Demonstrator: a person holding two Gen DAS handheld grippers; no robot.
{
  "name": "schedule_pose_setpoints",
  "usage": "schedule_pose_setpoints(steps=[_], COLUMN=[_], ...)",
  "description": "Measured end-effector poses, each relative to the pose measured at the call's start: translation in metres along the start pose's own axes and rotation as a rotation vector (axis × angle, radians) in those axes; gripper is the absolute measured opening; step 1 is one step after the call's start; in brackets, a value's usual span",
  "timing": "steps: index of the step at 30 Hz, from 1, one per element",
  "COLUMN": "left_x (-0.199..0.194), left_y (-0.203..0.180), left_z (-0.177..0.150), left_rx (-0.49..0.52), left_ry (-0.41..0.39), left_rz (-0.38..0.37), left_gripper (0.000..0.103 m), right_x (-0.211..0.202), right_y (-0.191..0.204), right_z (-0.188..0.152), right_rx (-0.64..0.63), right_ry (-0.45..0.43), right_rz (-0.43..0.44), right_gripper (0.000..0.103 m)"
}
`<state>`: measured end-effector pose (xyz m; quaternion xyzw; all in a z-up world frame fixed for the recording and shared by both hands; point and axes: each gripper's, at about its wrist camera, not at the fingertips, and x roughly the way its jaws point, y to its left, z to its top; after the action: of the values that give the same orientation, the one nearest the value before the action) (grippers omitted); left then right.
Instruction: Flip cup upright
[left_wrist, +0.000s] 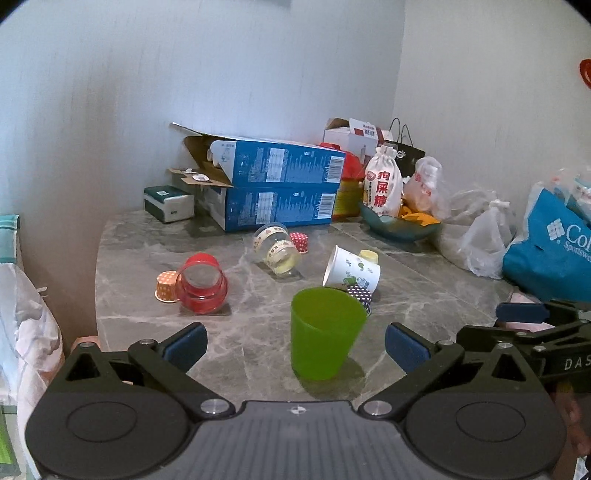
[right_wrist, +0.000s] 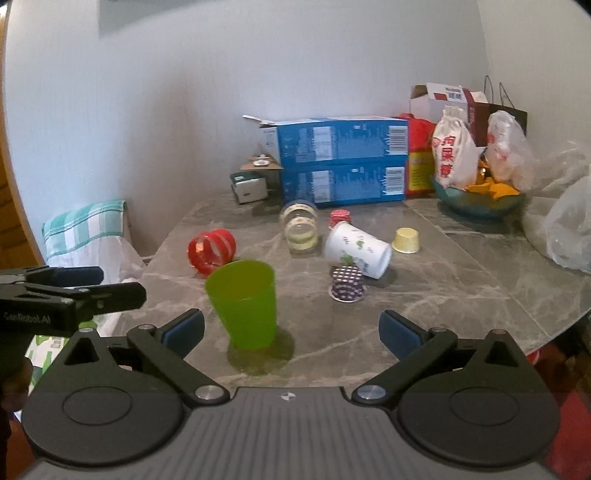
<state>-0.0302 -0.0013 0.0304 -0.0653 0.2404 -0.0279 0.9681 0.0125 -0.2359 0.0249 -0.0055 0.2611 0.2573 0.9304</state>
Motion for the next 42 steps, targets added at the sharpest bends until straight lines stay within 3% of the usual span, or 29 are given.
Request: schedule_pose_setpoints(steps=[16, 42], left_x=[0.016, 0.017], left_y=[-0.016, -0.014], left_z=[0.002, 0.000], left_rx=[0.009, 0.005], left_ry=[0.065, 0.060], left_rz=[0.046, 0.053], left_gripper=[0.103, 0.103], right_x=[0.007, 0.006], right_y=[-0.017, -0.020], right_z=[-0.004, -0.003], right_rx=[0.042, 0.063], right_ry=[0.009, -0.003], right_rz=[-0.005, 0.016], right_gripper=[0.102, 0.102])
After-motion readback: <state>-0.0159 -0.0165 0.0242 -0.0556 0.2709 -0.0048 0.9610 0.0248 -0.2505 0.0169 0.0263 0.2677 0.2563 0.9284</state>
